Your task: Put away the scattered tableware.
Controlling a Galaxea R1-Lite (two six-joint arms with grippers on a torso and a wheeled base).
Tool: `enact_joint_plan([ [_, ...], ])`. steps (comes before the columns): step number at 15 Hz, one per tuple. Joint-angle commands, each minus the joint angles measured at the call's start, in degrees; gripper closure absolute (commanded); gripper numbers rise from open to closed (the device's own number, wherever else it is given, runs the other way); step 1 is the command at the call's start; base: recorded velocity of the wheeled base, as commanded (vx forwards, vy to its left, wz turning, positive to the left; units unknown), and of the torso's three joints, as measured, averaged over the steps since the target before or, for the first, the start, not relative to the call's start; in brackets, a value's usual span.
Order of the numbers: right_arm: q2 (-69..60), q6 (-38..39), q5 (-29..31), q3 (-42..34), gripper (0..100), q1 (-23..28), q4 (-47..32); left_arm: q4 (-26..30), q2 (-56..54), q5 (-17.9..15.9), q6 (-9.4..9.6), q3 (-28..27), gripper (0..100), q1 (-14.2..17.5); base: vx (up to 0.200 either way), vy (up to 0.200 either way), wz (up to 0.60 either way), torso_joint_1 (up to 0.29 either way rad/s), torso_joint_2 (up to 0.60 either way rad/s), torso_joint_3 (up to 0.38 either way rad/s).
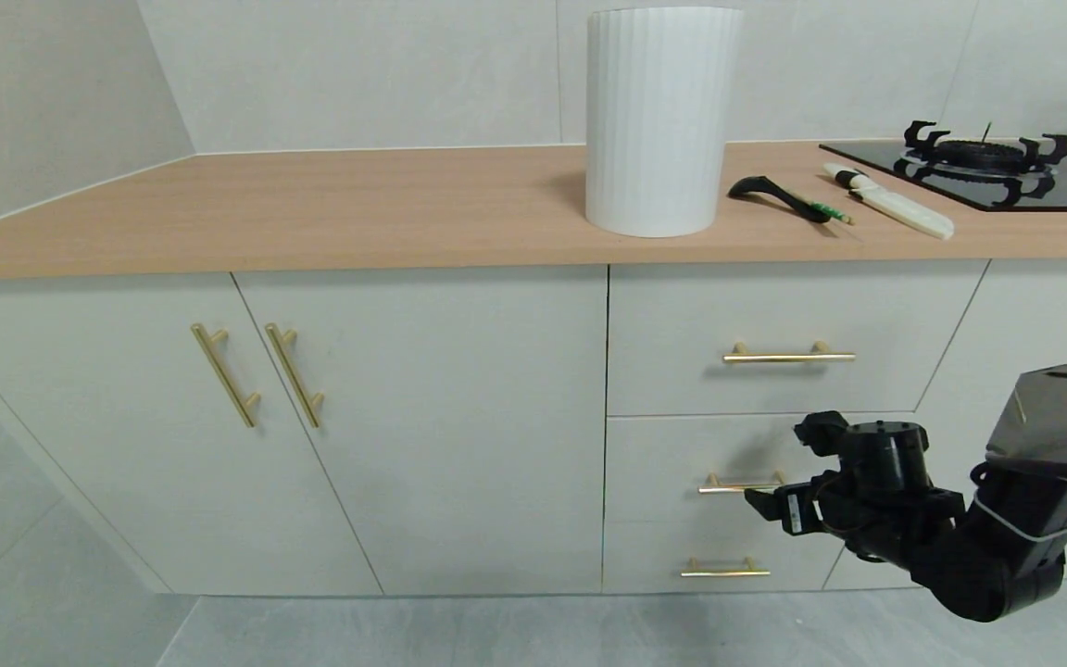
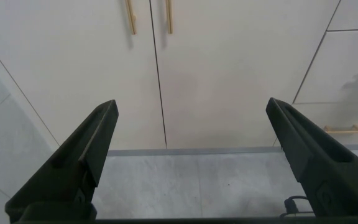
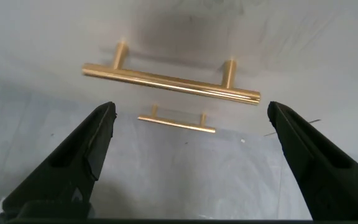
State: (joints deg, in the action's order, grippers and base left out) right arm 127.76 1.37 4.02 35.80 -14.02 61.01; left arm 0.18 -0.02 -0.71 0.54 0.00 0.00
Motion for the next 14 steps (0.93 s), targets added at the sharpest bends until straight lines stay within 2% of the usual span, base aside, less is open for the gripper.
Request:
enact_joint_plan([
  [1,3.64,0.13,1.43,1.02,0,-0.13,1.92,-0.01,0.02,0.00,-0.01,0.00,0,-0.09,0.000,0.000,0.00,0.000,0.00,0.000],
  [5,7.15,1.01,3.18,3.31,0,-1.01,4.90,-0.01,0.02,0.00,-0.01,0.00,0,-0.09,0.000,0.000,0.00,0.000,0.00,0.000],
  [6,9.18,2.68,6.17,5.68,0,-1.27,5.08,-0.01,0.02,0.00,-0.01,0.00,0,0.00,0.000,0.000,0.00,0.000,0.00,0.000],
  [7,9.88,3.20,6.70,6.38,0,-1.27,5.34,-0.01,0.02,0.00,-0.01,0.00,0,0.00,0.000,0.000,0.00,0.000,0.00,0.000],
  [14,11.64,3.03,6.70,6.21,0,-1.27,5.87,-0.01,0.02,0.00,-0.01,0.00,0,0.00,0.000,0.000,0.00,0.000,0.00,0.000],
])
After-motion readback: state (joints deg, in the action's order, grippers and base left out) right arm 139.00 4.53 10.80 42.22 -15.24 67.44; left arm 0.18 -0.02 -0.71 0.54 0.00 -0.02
